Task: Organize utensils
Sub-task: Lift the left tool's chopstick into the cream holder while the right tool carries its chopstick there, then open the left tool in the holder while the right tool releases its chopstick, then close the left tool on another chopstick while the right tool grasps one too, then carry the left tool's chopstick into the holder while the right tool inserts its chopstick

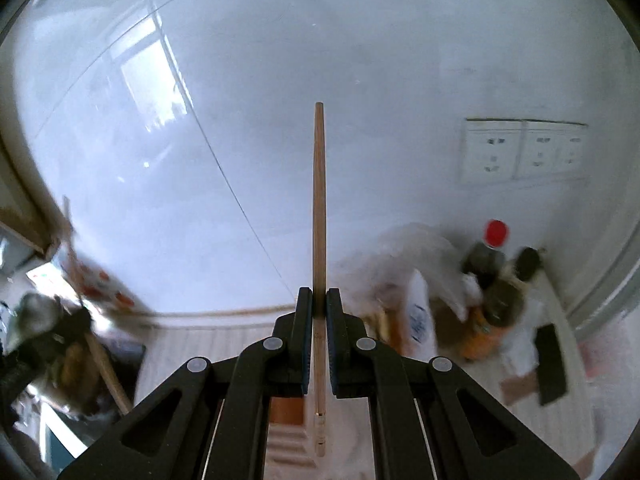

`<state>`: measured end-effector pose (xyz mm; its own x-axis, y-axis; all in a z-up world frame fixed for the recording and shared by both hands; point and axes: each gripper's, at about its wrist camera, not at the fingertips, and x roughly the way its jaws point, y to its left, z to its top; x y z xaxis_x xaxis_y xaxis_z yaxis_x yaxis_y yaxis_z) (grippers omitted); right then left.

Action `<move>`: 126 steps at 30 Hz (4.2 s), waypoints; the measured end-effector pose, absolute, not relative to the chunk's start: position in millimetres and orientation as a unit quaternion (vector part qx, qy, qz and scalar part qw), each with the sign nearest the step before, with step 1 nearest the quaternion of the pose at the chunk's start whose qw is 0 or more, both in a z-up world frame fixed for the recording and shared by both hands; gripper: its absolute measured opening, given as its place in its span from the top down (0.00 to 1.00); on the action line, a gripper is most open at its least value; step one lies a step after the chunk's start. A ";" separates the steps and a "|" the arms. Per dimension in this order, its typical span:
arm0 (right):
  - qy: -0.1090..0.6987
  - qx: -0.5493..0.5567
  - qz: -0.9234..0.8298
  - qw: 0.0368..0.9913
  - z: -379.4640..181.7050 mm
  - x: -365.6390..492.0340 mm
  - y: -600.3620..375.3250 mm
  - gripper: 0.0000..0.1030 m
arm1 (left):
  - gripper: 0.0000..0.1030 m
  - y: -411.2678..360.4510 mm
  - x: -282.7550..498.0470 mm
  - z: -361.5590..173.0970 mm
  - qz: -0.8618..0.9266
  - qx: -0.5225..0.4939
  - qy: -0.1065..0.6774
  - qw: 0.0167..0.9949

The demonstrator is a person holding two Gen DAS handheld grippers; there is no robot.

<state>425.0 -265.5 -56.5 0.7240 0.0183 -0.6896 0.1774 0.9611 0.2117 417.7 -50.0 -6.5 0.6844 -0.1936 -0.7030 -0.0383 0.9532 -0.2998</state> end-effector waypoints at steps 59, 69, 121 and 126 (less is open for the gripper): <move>0.468 0.196 -0.063 0.859 -180.3 279.9 -286.6 0.14 | 0.01 -3.9 289.4 -203.3 -0.001 0.035 0.547 0.836; 0.613 0.178 -0.052 0.768 -297.7 260.3 -277.8 0.57 | 0.32 -19.0 264.5 -292.8 -0.040 0.016 0.656 0.753; 0.712 0.037 -0.099 0.694 -371.5 235.9 -276.6 0.92 | 0.95 -11.3 265.6 -319.2 -0.018 0.059 0.671 0.739; 0.689 0.035 -0.121 0.713 -364.6 234.0 -269.8 0.93 | 0.95 -3.3 260.2 -292.7 -0.002 0.062 0.632 0.773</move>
<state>234.0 -269.8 -364.6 0.0198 -0.1241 -0.9921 0.2218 0.9681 -0.1167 260.2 -3.3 -292.7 0.2019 0.0740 -0.9766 0.0817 0.9924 0.0921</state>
